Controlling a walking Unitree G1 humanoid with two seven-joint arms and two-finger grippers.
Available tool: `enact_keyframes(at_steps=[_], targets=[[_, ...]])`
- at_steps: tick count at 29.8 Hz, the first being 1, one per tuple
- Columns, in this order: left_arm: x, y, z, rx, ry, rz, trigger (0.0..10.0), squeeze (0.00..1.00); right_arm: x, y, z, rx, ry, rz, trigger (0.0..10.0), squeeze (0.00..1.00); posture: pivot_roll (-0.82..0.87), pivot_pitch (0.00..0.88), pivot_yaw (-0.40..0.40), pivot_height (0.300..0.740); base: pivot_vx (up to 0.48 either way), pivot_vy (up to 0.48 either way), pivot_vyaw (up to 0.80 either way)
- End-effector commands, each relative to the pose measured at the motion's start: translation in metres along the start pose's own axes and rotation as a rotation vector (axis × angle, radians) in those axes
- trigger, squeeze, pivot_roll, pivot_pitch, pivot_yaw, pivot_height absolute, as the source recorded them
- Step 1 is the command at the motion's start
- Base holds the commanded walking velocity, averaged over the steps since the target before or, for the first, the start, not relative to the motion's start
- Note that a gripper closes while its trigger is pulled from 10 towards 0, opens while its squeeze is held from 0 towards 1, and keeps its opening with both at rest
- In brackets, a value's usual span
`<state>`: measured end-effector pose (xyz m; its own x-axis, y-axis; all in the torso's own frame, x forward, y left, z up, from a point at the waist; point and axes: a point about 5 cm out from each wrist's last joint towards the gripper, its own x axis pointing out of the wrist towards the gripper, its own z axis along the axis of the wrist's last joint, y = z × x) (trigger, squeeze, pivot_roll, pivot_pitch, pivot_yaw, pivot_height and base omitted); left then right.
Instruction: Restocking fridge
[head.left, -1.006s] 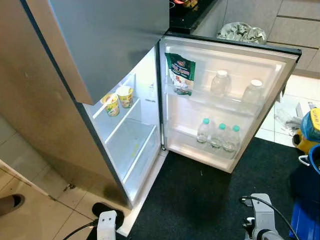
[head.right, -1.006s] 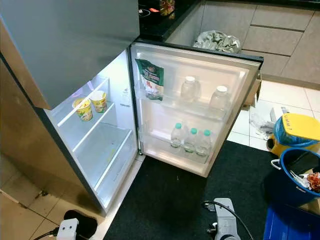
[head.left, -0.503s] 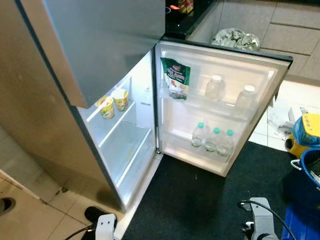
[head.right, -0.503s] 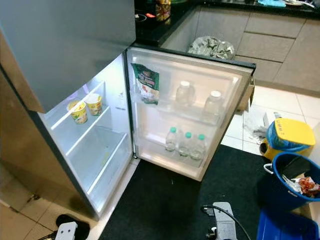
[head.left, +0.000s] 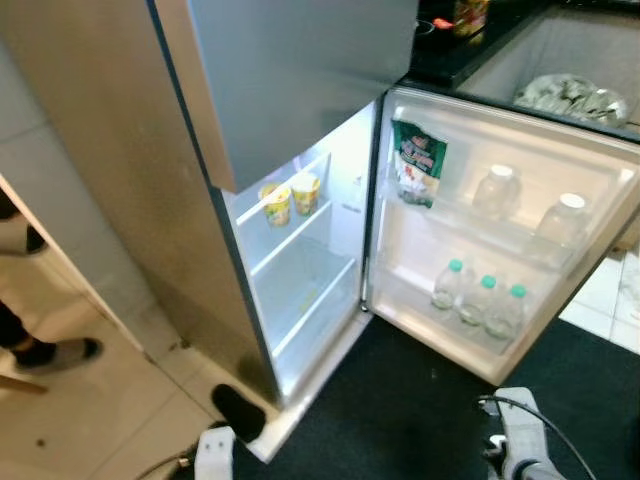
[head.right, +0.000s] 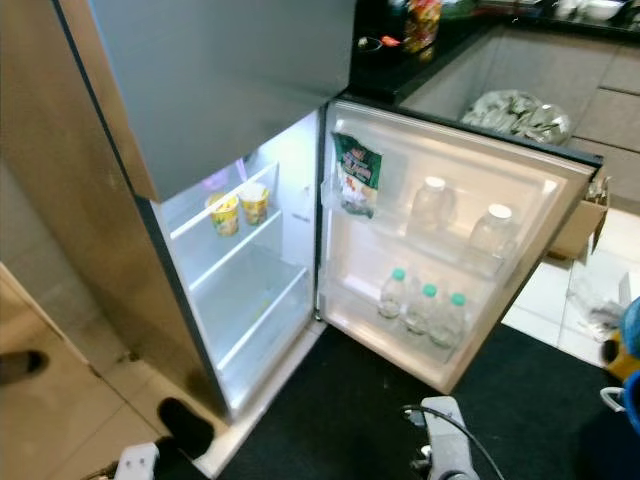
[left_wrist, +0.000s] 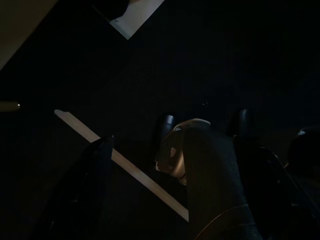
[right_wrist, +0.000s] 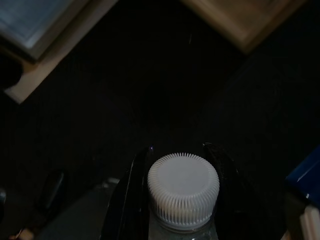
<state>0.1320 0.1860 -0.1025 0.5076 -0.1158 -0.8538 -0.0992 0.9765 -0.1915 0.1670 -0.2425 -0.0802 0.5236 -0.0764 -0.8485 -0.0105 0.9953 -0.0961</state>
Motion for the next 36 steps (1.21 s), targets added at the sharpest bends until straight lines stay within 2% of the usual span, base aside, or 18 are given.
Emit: enact_keyframes(at_steps=[1, 3, 15, 21, 26, 32, 36], targets=[[-0.0002, 0.0018, 0.0011, 0.005, 0.006, 0.000, 10.0, 0.00, -0.0005, -0.0026, -0.0012, 0.017, 0.005, -0.015, 10.0, 0.00, -0.04, 0.000, 0.008, 0.740, 0.000, -0.465, 0.00], [0.0000, 0.0014, 0.0012, -0.017, -0.001, 0.006, 10.0, 0.00, -0.0008, -0.0036, -0.0016, 0.013, 0.005, -0.016, 10.0, 0.00, -0.04, 0.000, 0.008, 0.740, 0.000, -0.167, 0.00], [-0.0013, 0.0049, 0.0007, 0.009, -0.003, 0.012, 10.0, 0.00, -0.0014, -0.0050, -0.0038, -0.007, 0.012, -0.016, 10.0, 0.00, -0.04, 0.000, 0.009, 0.740, 0.000, 0.000, 0.00], [-0.0004, 0.0032, 0.0046, -0.022, -0.019, -0.008, 10.0, 0.00, -0.0010, -0.0016, -0.0050, -0.009, 0.015, -0.008, 10.0, 0.00, -0.03, 0.000, 0.006, 0.740, 0.000, 0.000, 0.00], [-0.0001, 0.0003, 0.0017, 0.000, -0.002, -0.024, 10.0, 0.00, -0.0009, -0.0006, -0.0056, -0.012, 0.017, -0.005, 10.0, 0.00, -0.03, 0.000, 0.004, 0.740, 0.000, -0.470, 0.00], [-0.0001, -0.0003, 0.0010, -0.023, -0.006, -0.024, 10.0, 0.00, -0.0009, -0.0009, -0.0055, -0.016, 0.017, -0.004, 10.0, 0.00, -0.03, 0.000, 0.002, 0.740, 0.000, -0.465, 0.00], [-0.0006, 0.0028, 0.0022, -0.025, -0.023, 0.008, 10.0, 0.00, -0.0006, -0.0010, -0.0031, -0.019, 0.012, -0.004, 10.0, 0.00, -0.03, 0.000, 0.003, 0.740, 0.000, 0.000, 0.00]])
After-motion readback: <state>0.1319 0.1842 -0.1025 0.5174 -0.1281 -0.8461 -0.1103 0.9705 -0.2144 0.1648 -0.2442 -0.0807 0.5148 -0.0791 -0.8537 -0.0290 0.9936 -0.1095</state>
